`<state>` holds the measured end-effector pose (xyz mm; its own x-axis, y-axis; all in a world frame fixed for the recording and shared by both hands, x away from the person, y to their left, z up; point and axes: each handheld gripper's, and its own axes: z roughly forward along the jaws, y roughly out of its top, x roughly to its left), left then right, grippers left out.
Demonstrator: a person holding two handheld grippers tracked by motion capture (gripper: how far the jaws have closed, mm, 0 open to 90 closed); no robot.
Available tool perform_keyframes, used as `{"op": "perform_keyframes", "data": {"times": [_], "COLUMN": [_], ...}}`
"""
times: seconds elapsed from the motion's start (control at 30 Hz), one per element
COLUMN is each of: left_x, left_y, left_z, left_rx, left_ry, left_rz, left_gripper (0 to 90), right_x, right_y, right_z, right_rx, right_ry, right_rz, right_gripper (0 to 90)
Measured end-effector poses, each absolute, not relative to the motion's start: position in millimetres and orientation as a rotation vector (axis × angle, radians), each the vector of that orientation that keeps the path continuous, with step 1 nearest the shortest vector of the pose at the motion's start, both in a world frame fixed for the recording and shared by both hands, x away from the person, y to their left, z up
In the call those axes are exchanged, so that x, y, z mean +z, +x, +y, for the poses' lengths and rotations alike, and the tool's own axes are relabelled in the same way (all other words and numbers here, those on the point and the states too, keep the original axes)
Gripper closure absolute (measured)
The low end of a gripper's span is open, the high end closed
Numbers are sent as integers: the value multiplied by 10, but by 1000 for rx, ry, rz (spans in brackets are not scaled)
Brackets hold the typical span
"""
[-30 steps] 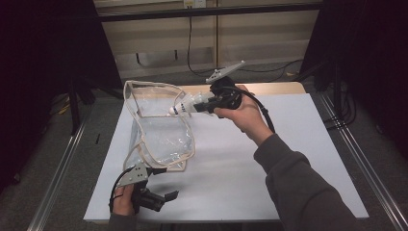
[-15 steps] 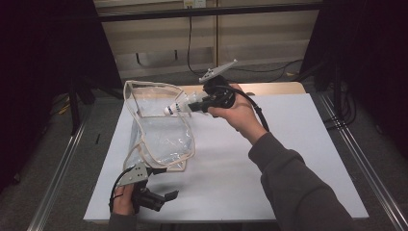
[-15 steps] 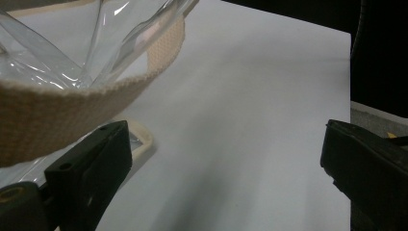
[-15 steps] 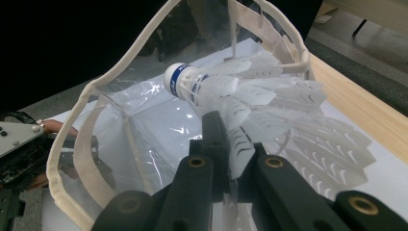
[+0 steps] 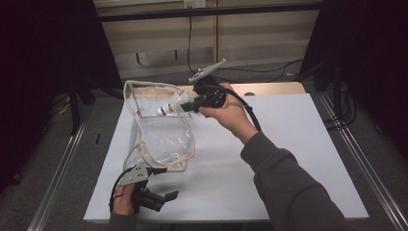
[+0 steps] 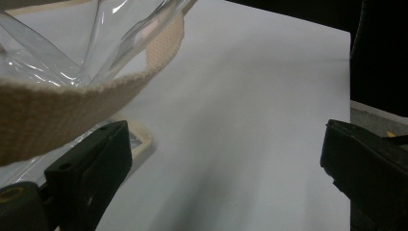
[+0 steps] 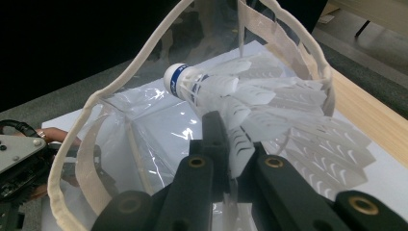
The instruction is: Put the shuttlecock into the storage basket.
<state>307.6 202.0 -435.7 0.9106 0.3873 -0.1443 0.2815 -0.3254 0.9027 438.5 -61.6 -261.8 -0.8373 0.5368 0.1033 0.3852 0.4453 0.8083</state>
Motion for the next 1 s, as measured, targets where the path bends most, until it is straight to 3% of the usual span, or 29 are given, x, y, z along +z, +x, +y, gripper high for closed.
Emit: {"op": "perform_keyframes", "data": {"times": [1.0], "left_x": [-4360], "left_y": [3082], "left_z": [2017], "left_rx": [113], "left_ry": [1926], "left_rz": [487], "left_gripper": [40], "right_x": [-2680], "right_y": [4348], "right_z": [-240], "right_rx": [1264], "right_ry": [758], "right_rz": [2565], "right_gripper": [878]}}
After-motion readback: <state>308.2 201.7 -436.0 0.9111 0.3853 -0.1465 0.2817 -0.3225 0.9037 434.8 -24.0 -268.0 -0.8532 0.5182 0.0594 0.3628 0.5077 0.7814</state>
